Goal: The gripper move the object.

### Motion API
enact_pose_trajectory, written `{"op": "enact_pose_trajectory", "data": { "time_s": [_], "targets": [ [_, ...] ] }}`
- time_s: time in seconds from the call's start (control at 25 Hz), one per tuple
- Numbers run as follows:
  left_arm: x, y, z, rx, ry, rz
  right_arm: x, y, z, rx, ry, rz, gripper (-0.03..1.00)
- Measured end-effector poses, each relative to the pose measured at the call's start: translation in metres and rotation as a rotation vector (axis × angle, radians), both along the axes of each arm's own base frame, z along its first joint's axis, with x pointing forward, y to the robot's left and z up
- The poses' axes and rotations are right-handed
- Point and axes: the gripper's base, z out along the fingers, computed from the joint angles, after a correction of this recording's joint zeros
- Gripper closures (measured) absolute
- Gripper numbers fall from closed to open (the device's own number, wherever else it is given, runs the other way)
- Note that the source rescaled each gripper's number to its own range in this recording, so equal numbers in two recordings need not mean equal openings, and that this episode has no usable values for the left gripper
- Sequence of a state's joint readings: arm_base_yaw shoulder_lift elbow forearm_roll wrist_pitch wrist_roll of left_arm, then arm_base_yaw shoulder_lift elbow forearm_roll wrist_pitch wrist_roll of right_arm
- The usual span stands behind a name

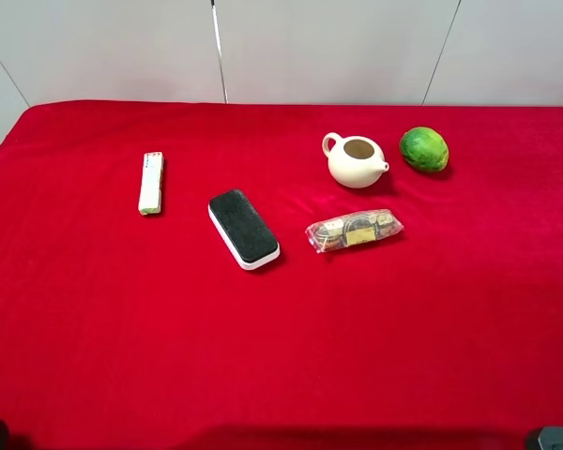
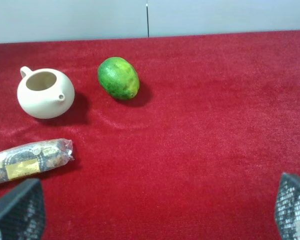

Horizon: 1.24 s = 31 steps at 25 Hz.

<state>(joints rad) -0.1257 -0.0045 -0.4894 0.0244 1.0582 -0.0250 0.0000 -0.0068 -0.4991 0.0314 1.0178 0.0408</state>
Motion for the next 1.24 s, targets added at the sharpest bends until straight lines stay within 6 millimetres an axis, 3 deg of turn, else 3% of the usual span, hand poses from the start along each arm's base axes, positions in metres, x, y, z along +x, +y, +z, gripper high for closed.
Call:
{"op": "enact_pose_trajectory", "data": {
  "time_s": [1.24],
  "targets": [
    [0.0000, 0.0000, 0.0000, 0.000, 0.000, 0.000, 0.0000, 0.0000, -0.0001, 0.000, 0.001, 0.000, -0.02]
  ]
}}
